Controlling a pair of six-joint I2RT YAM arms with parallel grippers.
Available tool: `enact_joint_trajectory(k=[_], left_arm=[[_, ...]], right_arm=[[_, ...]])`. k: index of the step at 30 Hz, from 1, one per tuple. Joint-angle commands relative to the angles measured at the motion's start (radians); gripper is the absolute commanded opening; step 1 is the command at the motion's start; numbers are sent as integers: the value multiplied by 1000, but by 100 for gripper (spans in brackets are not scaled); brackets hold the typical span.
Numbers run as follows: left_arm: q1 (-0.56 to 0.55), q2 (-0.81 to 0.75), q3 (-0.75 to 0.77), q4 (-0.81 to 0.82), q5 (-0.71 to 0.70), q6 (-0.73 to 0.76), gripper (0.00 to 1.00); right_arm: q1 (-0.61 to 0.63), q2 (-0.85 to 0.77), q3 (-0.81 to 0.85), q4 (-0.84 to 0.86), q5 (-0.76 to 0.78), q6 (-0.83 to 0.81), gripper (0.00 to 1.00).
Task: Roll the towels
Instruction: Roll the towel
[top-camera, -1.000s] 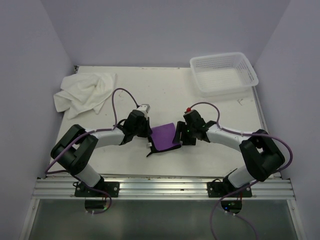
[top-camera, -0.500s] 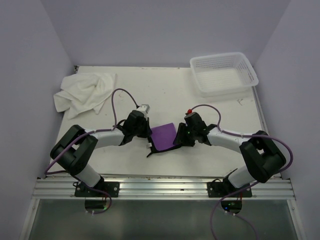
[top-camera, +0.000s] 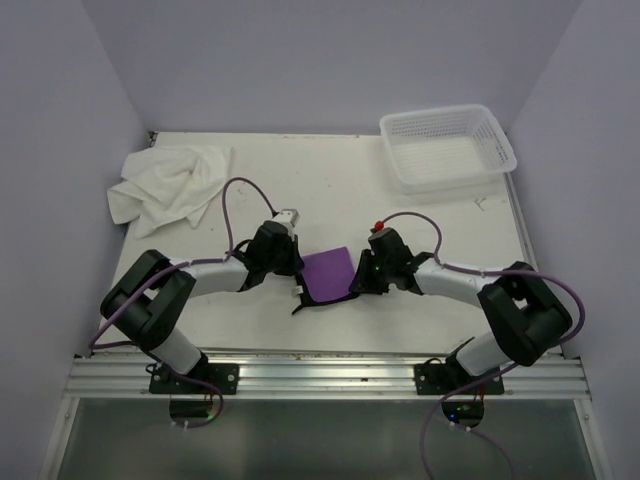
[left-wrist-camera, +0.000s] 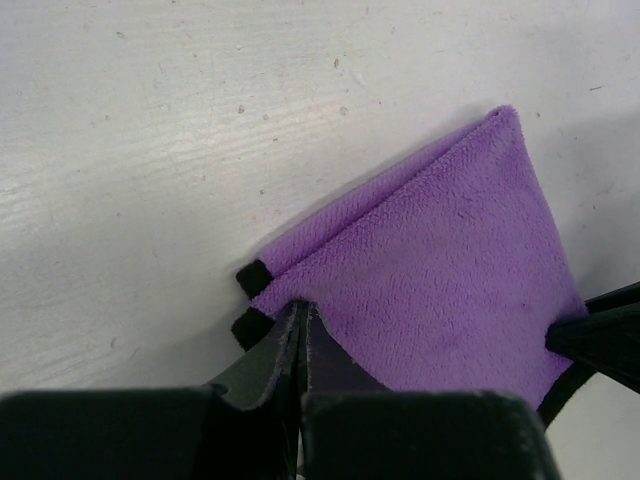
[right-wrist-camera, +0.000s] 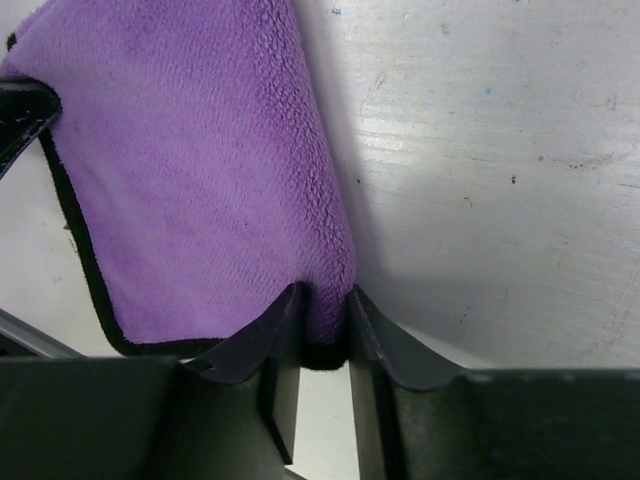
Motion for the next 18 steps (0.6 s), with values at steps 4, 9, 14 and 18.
enact_joint_trajectory(k=[4,9,14,18], left_arm=[[2,-22,-11,-4,0,-13,0],[2,-33,3,-22,0,-10,0],[2,-57,19,-47,9,-13,0],[2,-93,26,-48,35,-19,0]], right_arm=[[17,-2,-21,-23,21,-11,16],[46,-62,-14,-47,65,-66,6],[83,-112,9,-108,127,-120,1],[138,-123,49,-164,225,-174,0]])
